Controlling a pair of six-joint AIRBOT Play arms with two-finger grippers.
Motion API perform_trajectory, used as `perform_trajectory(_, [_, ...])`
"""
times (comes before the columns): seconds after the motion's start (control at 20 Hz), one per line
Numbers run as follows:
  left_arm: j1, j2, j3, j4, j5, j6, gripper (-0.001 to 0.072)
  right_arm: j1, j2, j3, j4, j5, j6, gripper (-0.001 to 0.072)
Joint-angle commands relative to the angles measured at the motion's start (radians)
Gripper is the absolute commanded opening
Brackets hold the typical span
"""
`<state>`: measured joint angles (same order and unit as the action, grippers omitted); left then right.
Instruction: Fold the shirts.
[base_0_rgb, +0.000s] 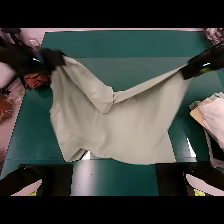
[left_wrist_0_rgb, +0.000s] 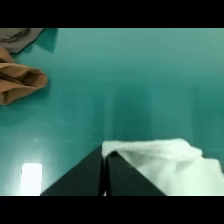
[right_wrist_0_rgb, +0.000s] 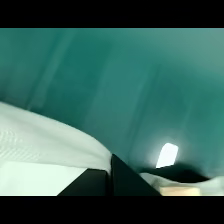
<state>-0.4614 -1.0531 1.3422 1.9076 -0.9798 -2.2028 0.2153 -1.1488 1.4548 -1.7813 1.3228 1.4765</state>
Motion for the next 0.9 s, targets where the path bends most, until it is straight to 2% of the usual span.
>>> perform_trajectory(0.0, [0.103, -0.134, -0.131, 0.075, 0.209, -0.167, 0.0034, -0.216, -0.154, -0.143, 0.282, -0.232, 0.018, 0.0023])
perform_trajectory(0.1, [0.185, -0.183, -0.131, 0.072, 0.319, -0.225, 0.0034, -0.330, -0.229, -0.136, 0.462, -0.298, -0.005, 0.0022])
perform_trajectory(0.2, [0.245, -0.230, -0.131, 0.047, 0.452, -0.232, 0.0034, -0.400, -0.311, -0.099, 0.616, -0.328, -0.097, 0.0022])
perform_trajectory(0.3, [0.274, -0.275, -0.131, 0.011, 0.500, -0.231, 0.0034, -0.419, -0.381, -0.053, 0.689, -0.314, -0.177, 0.0022])
perform_trajectory(0.45, [0.280, -0.341, -0.131, 0.029, 0.549, -0.212, 0.0034, -0.391, -0.463, 0.008, 0.686, -0.296, -0.188, 0.0022])
perform_trajectory(0.55, [0.282, -0.366, -0.131, 0.041, 0.558, -0.152, 0.0034, -0.362, -0.495, 0.018, 0.652, -0.257, -0.187, 0.0022])
perform_trajectory(0.7, [0.282, -0.374, -0.131, 0.056, 0.526, -0.083, 0.0035, -0.315, -0.525, 0.018, 0.592, -0.170, -0.183, 0.0022])
perform_trajectory(0.85, [0.282, -0.374, -0.131, 0.056, 0.419, -0.047, 0.0035, -0.279, -0.529, 0.018, 0.543, -0.123, -0.161, 0.0022])
